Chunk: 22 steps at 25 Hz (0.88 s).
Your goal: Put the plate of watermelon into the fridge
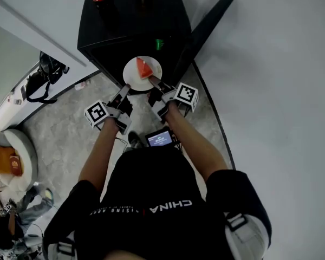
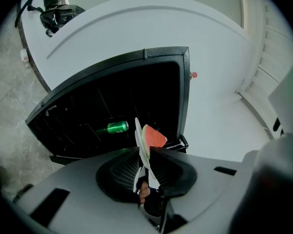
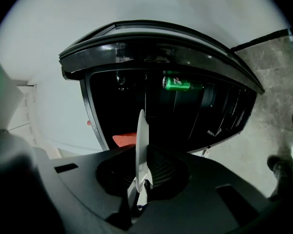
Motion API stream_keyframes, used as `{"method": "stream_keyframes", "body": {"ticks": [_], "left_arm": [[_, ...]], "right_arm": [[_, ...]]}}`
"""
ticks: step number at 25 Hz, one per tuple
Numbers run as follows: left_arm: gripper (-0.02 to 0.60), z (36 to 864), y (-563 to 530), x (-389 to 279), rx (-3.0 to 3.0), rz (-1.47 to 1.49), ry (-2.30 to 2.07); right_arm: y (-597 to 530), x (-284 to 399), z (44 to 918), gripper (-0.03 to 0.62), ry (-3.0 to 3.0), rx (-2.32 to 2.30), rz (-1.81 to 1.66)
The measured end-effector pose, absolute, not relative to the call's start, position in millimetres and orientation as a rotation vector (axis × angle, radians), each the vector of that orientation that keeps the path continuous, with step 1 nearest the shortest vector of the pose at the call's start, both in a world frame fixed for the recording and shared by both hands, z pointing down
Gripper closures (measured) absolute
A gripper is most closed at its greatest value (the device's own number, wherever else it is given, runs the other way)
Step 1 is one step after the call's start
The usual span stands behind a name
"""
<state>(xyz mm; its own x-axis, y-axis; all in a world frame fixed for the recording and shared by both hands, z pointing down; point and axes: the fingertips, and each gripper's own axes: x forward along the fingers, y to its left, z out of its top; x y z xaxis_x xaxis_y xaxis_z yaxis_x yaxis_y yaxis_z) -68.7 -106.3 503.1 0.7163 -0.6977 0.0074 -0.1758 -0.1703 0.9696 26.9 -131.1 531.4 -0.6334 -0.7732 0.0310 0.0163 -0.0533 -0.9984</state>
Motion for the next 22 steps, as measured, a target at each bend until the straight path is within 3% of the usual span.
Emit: {"method": "stream_keyframes", "body": {"ticks": [22], "left_arm": [[0.526,489.6,-120.2,-48.5,1.684,-0.496,-0.615]], "right_arm": [[-152.4,45.7,541.6,0.554,1.529,-1.013,-1.647]]}}
